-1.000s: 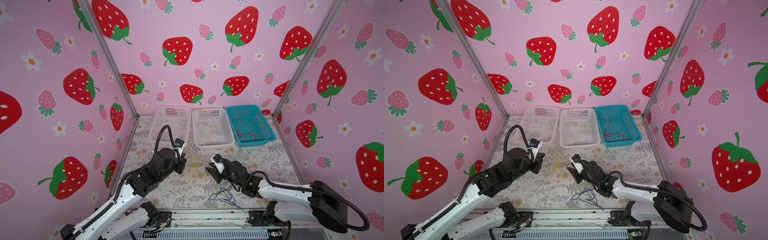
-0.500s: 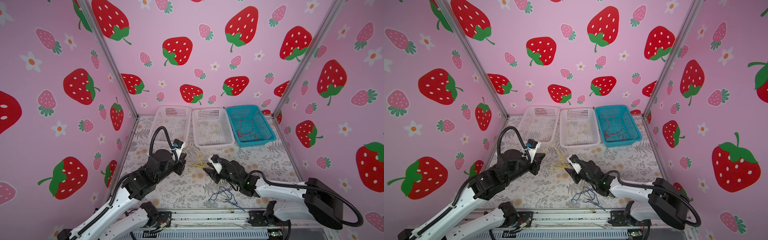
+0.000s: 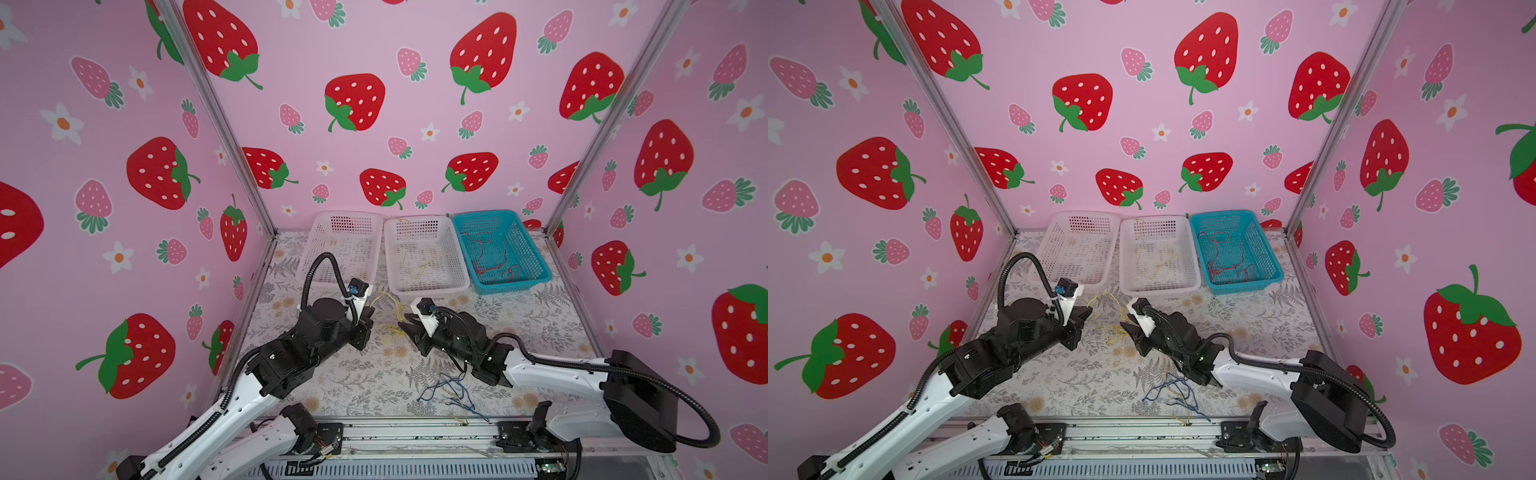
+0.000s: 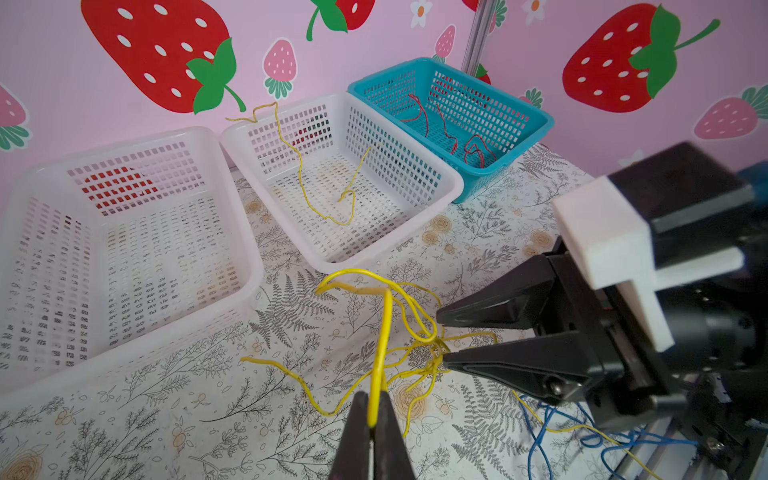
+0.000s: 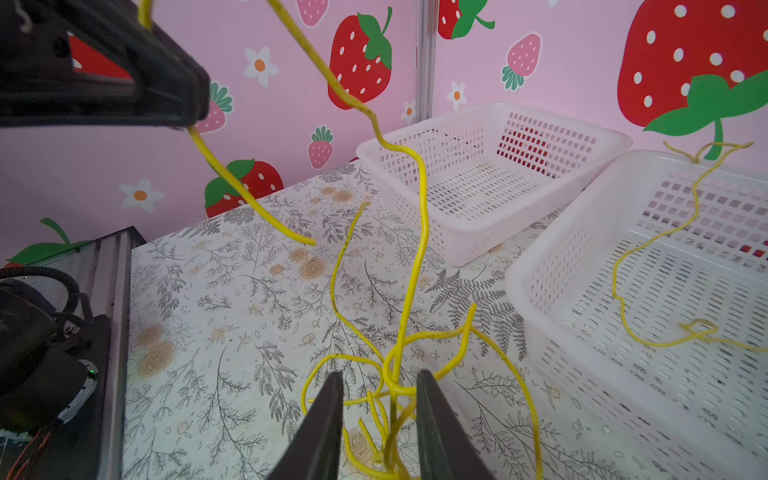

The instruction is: Untangle the cables

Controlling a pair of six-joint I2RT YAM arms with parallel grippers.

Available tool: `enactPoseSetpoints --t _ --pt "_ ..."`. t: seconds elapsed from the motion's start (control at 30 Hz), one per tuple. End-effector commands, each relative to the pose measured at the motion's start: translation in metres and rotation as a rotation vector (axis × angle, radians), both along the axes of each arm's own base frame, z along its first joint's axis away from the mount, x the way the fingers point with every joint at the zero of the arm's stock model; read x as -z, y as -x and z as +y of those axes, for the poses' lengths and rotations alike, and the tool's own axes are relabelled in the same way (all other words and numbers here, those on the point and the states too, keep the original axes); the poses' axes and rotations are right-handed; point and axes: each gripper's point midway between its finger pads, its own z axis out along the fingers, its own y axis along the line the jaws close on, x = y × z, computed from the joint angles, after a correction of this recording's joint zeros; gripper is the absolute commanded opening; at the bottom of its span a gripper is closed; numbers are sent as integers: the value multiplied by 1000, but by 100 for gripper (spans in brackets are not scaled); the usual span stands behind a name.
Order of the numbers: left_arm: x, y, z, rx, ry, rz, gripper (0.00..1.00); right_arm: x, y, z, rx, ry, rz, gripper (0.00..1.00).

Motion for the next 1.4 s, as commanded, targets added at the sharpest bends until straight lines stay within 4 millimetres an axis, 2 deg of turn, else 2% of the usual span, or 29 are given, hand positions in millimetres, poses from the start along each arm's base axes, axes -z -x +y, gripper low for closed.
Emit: enactPoseSetpoints --t 0.0,0.1,0.2,0.3,0.4,0.5,0.6,0.67,0.93,1.03,1.13,1.23,1.37 --pt "-2 0 -3 16 7 -11 0 -15 -6 2 13 -41 -9 34" --pt "-1 0 -4 22 4 -6 0 -28 -8 -3 17 -110 45 36" --pt "0 1 -5 32 -2 0 0 -41 -26 -18 84 -205 167 37" --pt "2 1 -8 44 -3 7 0 -41 -44 -30 139 -263 327 39" --pt "2 2 -8 48 -2 9 0 -35 -53 -34 149 -290 469 40" --pt "1 4 -10 62 4 8 0 -24 -54 -24 107 -289 615 44" --pt "0 4 -10 64 6 6 0 -16 -46 -6 23 -267 716 46" --pt "0 4 -9 64 4 6 0 -10 -44 -1 2 -265 765 47" --pt "1 4 -11 70 2 8 0 12 -42 4 4 -228 812 47" --pt "2 4 -11 72 1 10 0 16 -42 7 -5 -229 823 43" --pt "1 4 -11 69 3 8 0 16 -43 9 -6 -230 826 35" --pt "2 4 -10 69 -1 8 0 12 -46 6 15 -240 806 21" --pt "1 2 -6 46 -9 2 0 8 -55 -10 108 -211 727 6"
